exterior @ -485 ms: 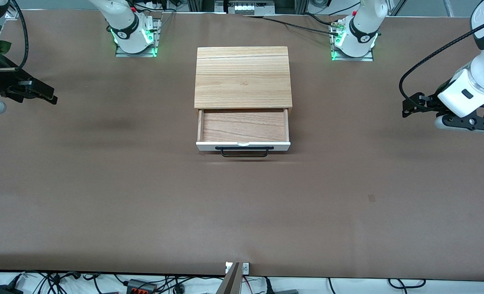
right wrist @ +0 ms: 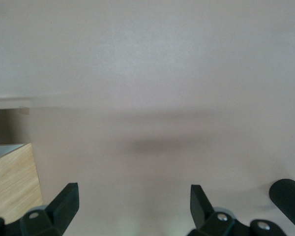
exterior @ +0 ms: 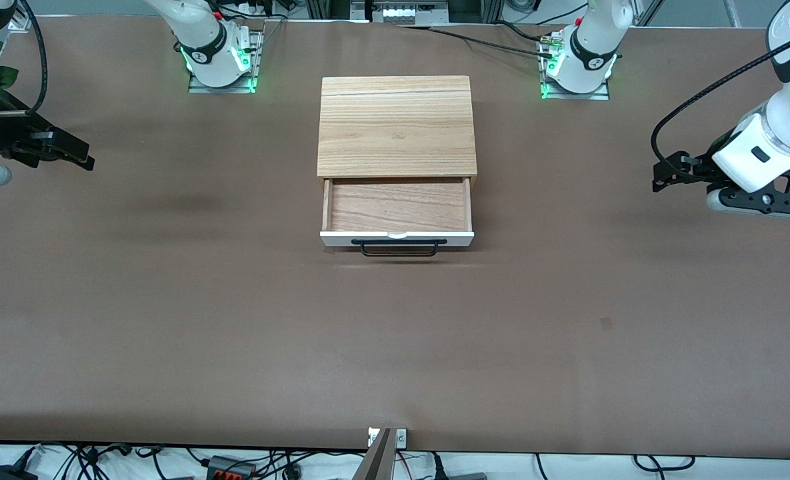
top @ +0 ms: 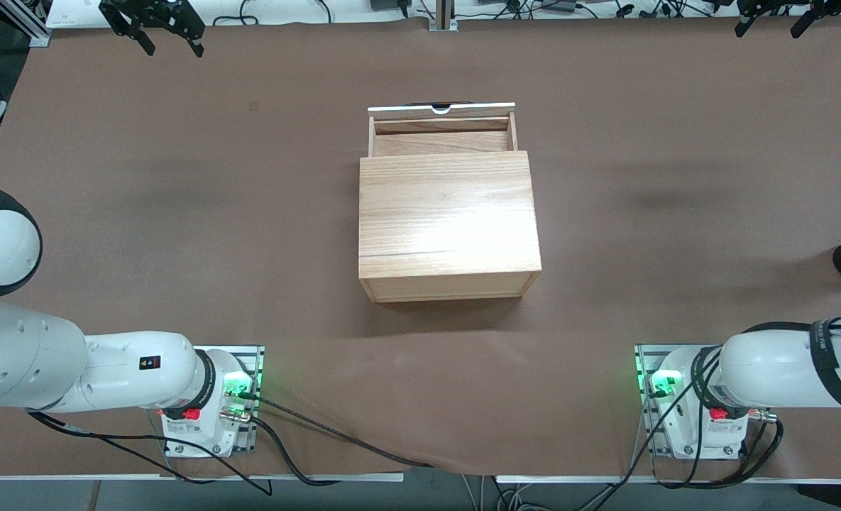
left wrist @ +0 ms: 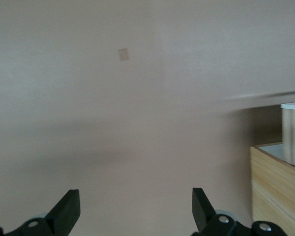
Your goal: Close drawer with both arms simultaneously
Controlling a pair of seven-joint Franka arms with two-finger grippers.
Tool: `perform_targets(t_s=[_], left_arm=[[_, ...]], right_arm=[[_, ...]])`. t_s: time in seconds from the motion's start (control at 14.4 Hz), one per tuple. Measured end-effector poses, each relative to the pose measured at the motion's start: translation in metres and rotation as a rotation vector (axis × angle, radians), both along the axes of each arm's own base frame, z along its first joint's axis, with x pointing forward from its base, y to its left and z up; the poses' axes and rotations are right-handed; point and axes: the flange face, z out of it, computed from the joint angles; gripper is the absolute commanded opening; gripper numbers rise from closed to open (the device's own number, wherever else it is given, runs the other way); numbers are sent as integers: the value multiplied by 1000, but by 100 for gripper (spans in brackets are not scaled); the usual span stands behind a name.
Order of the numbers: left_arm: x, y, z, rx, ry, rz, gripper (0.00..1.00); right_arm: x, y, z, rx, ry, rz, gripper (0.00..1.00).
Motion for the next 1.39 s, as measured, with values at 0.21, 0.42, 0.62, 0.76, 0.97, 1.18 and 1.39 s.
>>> perform_targets(t_s=[0.21,0.42,0.62,0.76,0.97,1.18,1.39], left_arm=[[5,-15,-12,-19,19,-21,100],[24,-53,-37,-33,40,-49,100],[44,-110,-71,-71,90,-34,100],[53,-145,-106,-127,140,-40,100],[72,-171,-159,-176,140,-31,100],[76,-204,-200,-188,140,-58,100],[77,-236,-219,-203,122,-83,100]], right_arm=[[-1,5,-11,15,54,5,100],[4,28,-35,55,121,36,100],[16,67,-71,82,178,89,100],[29,94,-97,114,171,110,100],[50,129,-135,121,121,143,100],[67,167,-173,185,64,144,100],[81,187,-199,267,2,101,100]])
